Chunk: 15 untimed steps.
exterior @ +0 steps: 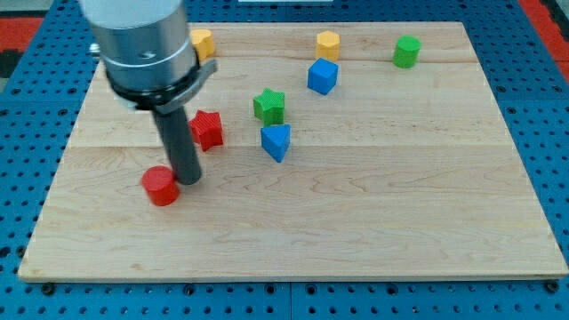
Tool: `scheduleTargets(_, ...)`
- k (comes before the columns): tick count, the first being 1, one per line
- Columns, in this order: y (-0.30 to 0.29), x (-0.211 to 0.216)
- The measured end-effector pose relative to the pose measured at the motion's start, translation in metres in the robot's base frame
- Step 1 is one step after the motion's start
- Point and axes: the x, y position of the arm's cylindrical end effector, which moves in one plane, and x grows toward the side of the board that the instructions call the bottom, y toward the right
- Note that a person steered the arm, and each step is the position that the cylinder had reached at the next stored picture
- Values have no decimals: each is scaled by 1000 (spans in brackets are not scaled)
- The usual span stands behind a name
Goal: Slide the red star closer to the red circle
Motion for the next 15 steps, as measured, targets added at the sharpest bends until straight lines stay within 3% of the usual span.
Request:
scheduleTargets(2,-51,34)
scheduleTargets(3,32,1)
scheduleTargets(5,52,-106)
scheduleTargets(6,54,-130)
scheduleTargets(7,-10,-138)
scheduleTargets(8,-7,-103)
scheduleTargets(9,20,-143)
scheduleTargets(10,45,-97)
scheduleTargets(11,17,-44)
scheduleTargets(13,14,-88)
scheduleTargets(14,-59,-75)
scheduleTargets(15,-66,-23)
